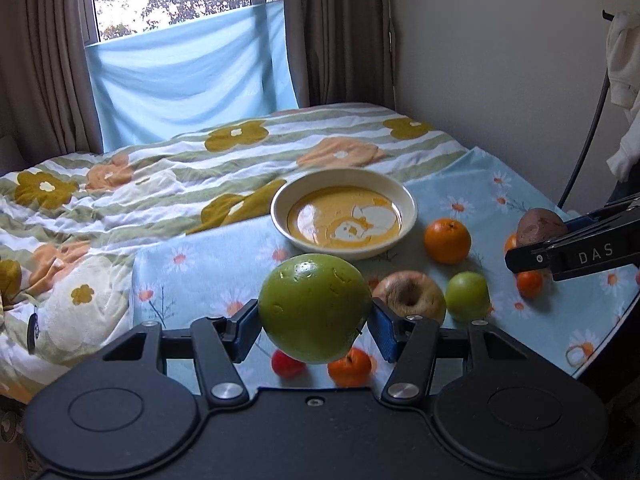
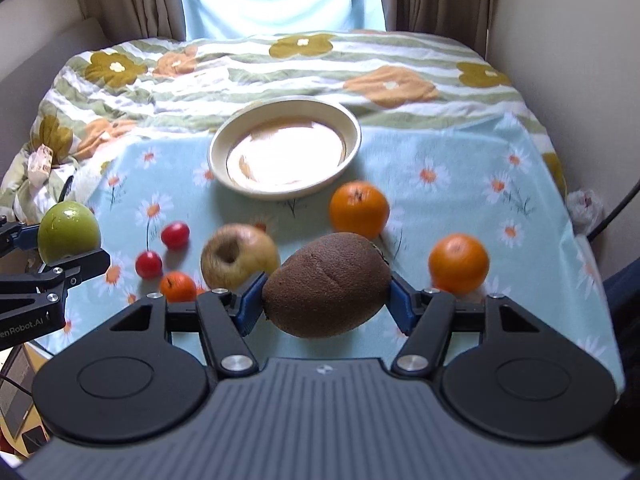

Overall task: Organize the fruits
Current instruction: 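Carry both fruits to the white bowl and open the left gripper over it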

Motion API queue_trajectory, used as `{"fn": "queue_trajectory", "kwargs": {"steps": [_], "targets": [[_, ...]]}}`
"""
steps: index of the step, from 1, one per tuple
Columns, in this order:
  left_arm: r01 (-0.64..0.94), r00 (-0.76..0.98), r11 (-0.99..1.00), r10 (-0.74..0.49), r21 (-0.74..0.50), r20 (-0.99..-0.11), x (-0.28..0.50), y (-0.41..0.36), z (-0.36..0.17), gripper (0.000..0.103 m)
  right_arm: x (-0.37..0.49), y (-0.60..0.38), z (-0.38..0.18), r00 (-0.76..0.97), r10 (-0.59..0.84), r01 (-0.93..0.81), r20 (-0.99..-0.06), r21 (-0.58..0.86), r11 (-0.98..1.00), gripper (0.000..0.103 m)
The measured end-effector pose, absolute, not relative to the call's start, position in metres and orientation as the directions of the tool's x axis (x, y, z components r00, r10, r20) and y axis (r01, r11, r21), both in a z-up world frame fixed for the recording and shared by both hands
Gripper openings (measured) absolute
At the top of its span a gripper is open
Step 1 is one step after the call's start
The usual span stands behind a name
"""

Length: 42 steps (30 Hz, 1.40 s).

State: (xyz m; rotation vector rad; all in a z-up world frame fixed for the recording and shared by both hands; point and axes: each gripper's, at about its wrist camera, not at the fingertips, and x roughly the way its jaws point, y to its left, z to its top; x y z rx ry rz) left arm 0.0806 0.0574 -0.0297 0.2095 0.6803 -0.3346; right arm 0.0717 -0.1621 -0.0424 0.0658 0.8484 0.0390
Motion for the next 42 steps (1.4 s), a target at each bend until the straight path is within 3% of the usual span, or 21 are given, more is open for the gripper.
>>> {"fn": "queue_trajectory", "kwargs": {"steps": [14,29,42], "targets": [[0.317,0.778,0.944,-0.207,0.087,-0.594,0.184,0.008,-0.009,0.062,0.184,-0.189,-0.003,0.695,0.161,-0.155,-0.7,0.073,0.985,0.078],[0.289,0.713,0.947,-0.114,0.143,-0.692,0.298,-0.031,-0.085,0.062,0.325,-0.207,-0.054,0.625,0.248,-0.21,-0.74,0.146,0.967,0.078],[0.309,0.668,0.937,-0.093,0.162,-0.739,0.339,-0.055,-0.126,0.062,0.367,-0.221,-0.086,0.583,0.25,-0.221,-0.773,0.145,0.964,0.078]]}}
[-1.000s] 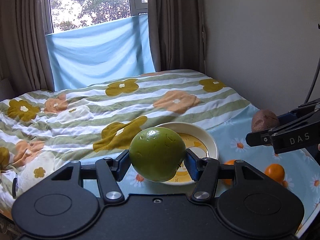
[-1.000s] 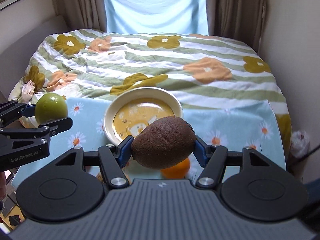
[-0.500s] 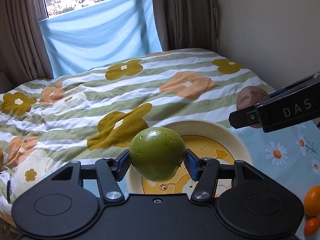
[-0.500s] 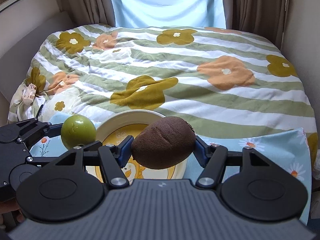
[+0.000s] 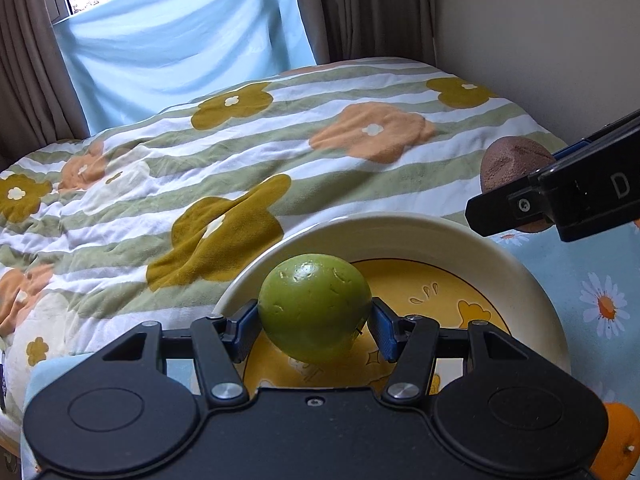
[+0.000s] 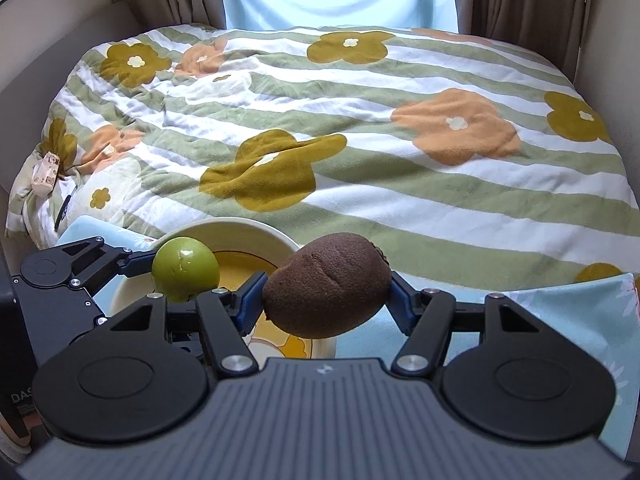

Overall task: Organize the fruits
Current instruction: 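Carry both fruits to the white bowl and open the left gripper over it, then lower the kiwi into the bowl and open the right gripper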

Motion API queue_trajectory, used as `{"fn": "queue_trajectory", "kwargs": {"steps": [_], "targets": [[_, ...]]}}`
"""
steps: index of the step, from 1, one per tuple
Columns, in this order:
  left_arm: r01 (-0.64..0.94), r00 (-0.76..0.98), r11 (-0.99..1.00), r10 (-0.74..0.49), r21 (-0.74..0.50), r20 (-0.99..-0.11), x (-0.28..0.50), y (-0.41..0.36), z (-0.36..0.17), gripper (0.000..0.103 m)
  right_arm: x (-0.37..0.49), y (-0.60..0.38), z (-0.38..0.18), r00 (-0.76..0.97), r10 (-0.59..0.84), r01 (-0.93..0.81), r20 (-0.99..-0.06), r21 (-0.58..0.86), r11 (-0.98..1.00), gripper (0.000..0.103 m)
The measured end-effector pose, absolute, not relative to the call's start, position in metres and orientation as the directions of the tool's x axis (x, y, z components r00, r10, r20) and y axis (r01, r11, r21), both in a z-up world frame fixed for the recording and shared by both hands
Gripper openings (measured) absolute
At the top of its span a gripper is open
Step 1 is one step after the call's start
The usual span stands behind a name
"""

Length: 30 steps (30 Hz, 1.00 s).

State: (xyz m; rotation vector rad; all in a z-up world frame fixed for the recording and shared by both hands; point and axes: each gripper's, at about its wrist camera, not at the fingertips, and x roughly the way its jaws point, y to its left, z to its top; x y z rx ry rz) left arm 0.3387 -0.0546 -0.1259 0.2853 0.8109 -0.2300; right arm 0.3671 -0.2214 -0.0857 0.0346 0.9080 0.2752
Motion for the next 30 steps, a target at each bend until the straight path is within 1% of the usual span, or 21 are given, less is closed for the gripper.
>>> {"fn": "queue_trajectory", "kwargs": {"steps": [2,3,4,5,6,11,17,23,30], "targets": [[0.312,0.674,0.935,-0.092,0.169,-0.733,0.338,-0.058,-0.126,0.064,0.368,-0.222,-0.086,0.581,0.251,-0.22,-0.774,0.148,0.964,0.078],[0.312,0.682,0.933,-0.089,0.179,-0.726,0.336,-0.059,-0.125,0.074,0.368,-0.223,-0.087,0.58,0.252,-0.219,-0.774,0.149,0.964,0.078],[0.311,0.694,0.931,-0.085,0.191,-0.715,0.334,-0.059,-0.123,0.081,0.368,-0.223,-0.086,0.582,0.249,-0.221,-0.774,0.145,0.964,0.078],[0.31,0.708,0.929,-0.083,0.203,-0.702,0.331,-0.06,-0.121,0.092,0.368,-0.223,-0.086,0.583,0.248,-0.221,-0.773,0.143,0.965,0.078],[0.308,0.717,0.928,-0.08,0.211,-0.693,0.328,-0.059,-0.118,0.095,0.369,-0.223,-0.087,0.586,0.247,-0.221,-0.772,0.141,0.965,0.078],[0.281,0.714,0.94,-0.072,0.191,-0.697,0.314,-0.044,-0.104,0.095,0.369,-0.223,-0.085,0.591,0.255,-0.233,-0.766,0.141,0.962,0.078],[0.228,0.725,0.957,-0.045,0.178,-0.687,0.288,-0.022,-0.085,0.097,0.36,-0.204,-0.084,0.57,0.3,-0.317,-0.765,0.132,0.939,0.078],[0.171,0.73,0.972,-0.015,0.161,-0.683,0.268,-0.003,-0.078,0.099,0.353,-0.178,-0.106,0.529,0.308,-0.401,-0.791,0.087,0.912,0.078],[0.156,0.725,0.974,0.001,0.165,-0.688,0.256,0.002,-0.081,0.099,0.349,-0.158,-0.121,0.534,0.31,-0.476,-0.787,0.024,0.879,0.078]]}}
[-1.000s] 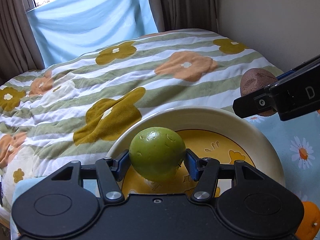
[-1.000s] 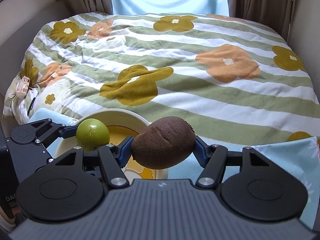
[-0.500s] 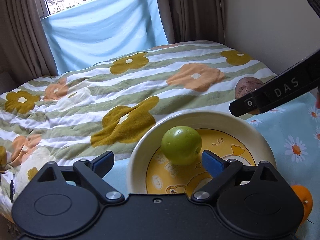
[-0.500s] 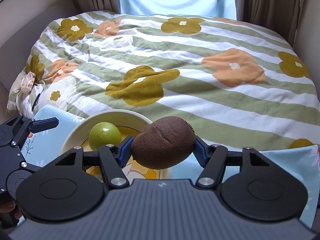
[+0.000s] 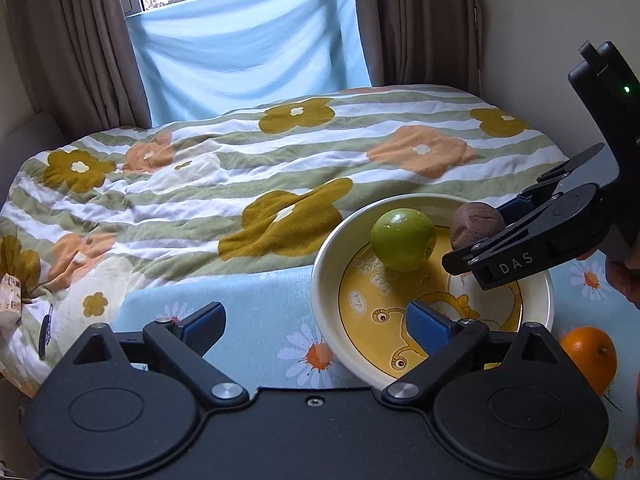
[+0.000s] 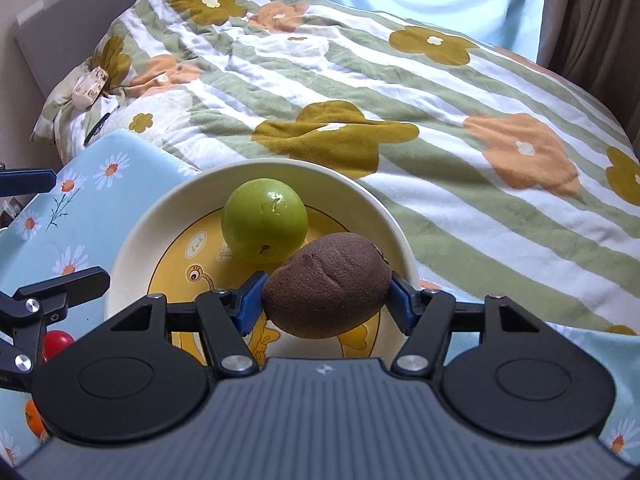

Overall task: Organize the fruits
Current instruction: 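Lower the kiwi into the bowl and open the right gripper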

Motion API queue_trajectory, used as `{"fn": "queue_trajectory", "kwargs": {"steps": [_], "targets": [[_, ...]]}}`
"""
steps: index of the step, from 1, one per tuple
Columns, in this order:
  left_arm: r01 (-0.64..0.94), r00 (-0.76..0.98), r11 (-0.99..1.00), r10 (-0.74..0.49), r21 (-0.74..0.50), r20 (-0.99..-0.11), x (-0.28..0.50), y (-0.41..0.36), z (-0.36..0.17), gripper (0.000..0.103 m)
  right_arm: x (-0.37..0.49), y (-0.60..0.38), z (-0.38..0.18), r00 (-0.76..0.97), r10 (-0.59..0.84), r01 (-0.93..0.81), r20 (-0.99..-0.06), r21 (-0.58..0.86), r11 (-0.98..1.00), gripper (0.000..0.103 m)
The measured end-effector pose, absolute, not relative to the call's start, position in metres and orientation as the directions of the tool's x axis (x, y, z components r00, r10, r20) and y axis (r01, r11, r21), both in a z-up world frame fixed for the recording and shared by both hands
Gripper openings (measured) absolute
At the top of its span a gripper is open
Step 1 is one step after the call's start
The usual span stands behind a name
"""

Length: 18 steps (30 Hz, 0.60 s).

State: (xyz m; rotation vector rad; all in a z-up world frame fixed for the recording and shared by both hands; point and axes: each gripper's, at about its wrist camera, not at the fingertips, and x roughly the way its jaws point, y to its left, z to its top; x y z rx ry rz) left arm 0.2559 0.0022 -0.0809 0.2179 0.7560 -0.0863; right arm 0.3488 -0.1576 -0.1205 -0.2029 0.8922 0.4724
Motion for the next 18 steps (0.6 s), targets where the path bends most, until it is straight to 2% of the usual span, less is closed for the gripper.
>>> {"fn": "queue_trajectory", "kwargs": {"steps": [5,7,10,18], "targets": [[0.156,0.722,0.974,0.0,0.164,-0.691,0.25,0.002,-0.082,0.099,0.343,-0.153,-0.125,0.551,0.303,-0.501,-0.777,-0.018,0.865,0.082],[0.154,0.716,0.977,-0.007,0.148,-0.698,0.249,0.003,-0.082,0.099,0.338,-0.153,-0.122,0.589,0.292,-0.493,-0.754,-0.049,0.869,0.103],[0.142,0.726,0.983,-0.021,0.12,-0.688,0.244,0.005,-0.079,0.099,0.33,-0.156,-0.115,0.636,0.283,-0.474,-0.718,-0.074,0.878,0.103],[0.154,0.752,0.978,-0.022,0.144,-0.658,0.226,0.007,-0.058,0.099,0.311,-0.162,-0.089,0.659,0.265,-0.423,-0.704,-0.056,0.904,0.103]]}}
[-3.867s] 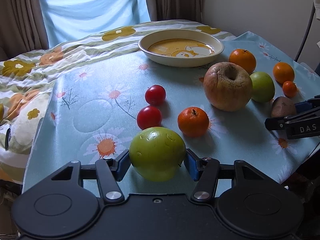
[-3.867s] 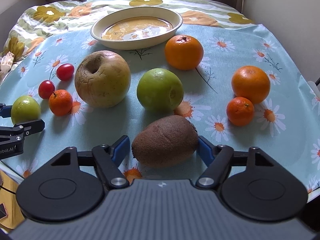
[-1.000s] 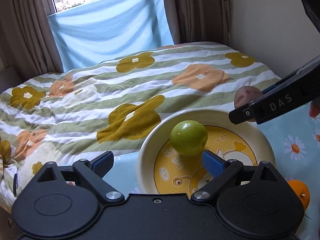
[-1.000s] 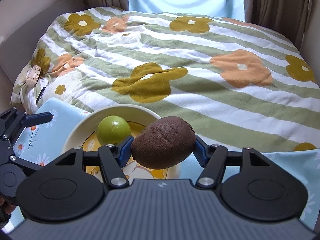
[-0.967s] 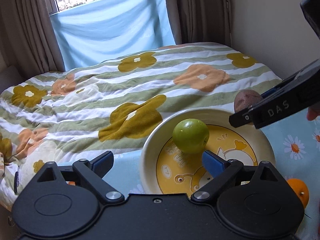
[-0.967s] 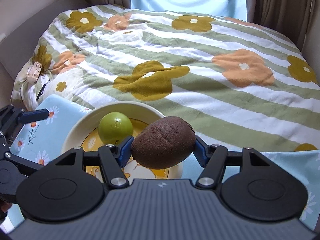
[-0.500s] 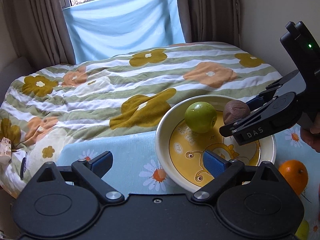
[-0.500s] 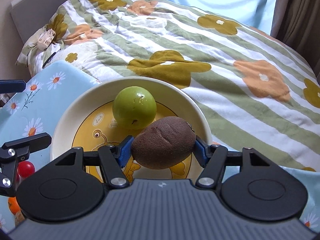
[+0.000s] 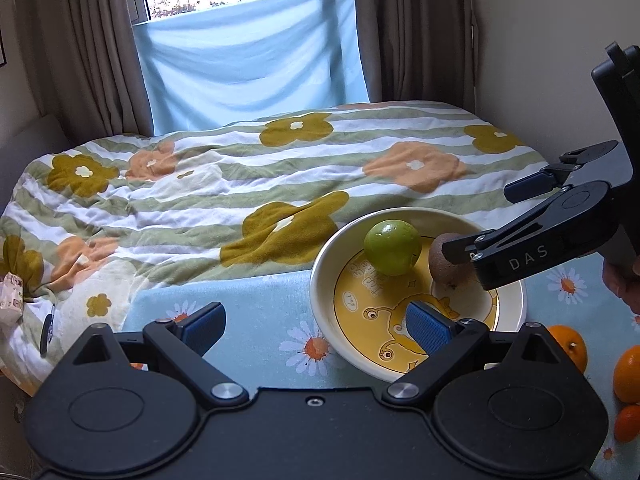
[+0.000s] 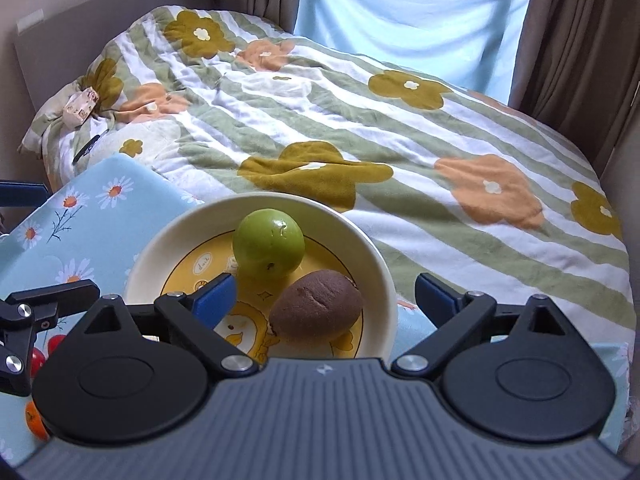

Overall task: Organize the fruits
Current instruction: 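Lower the kiwi into the bowl and open the right gripper, then withdraw both grippers from the bowl back toward the remaining fruit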

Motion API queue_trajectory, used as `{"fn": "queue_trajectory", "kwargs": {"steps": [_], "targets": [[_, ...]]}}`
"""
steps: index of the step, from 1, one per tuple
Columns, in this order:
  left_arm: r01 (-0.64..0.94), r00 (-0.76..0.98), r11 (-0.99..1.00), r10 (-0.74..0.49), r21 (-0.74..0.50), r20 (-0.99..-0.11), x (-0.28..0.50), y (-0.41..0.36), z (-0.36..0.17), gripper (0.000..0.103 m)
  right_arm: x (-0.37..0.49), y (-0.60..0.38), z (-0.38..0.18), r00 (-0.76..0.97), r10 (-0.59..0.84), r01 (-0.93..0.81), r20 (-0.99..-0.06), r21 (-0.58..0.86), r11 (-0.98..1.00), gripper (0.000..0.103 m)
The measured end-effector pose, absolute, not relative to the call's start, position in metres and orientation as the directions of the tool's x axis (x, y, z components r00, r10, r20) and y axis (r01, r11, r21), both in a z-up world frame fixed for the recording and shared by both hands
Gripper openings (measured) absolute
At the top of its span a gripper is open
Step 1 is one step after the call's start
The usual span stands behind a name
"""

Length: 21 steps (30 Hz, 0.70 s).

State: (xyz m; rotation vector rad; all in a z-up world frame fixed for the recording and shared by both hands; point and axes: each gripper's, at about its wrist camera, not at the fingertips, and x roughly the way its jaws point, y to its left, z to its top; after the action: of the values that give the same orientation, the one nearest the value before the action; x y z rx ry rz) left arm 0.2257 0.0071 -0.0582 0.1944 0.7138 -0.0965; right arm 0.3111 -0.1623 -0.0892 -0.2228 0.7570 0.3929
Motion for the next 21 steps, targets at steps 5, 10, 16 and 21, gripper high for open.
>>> {"fn": "queue_trajectory", "kwargs": {"steps": [5,10,16,21], "targets": [[0.186,0.758,0.972,-0.047,0.147,-0.65,0.208,0.012,-0.042,0.099,0.289,-0.166,-0.062,0.685,0.233,-0.369,-0.69,-0.053,0.928,0.103],[0.223,0.761,0.967,-0.095,0.121,-0.642,0.185,0.018,-0.024,0.099,0.26,-0.17,-0.037,0.696,0.213,-0.32,-0.686,-0.032,0.947,0.103],[0.267,0.784,0.955,-0.138,0.128,-0.605,0.151,0.029,-0.005,0.099,0.209,-0.172,-0.01,0.713,0.166,-0.251,-0.681,-0.027,0.968,0.103],[0.313,0.789,0.941,-0.184,0.126,-0.586,0.123,0.037,0.003,0.099,0.161,-0.176,0.006,0.734,0.117,-0.168,-0.67,-0.012,0.986,0.103]]}}
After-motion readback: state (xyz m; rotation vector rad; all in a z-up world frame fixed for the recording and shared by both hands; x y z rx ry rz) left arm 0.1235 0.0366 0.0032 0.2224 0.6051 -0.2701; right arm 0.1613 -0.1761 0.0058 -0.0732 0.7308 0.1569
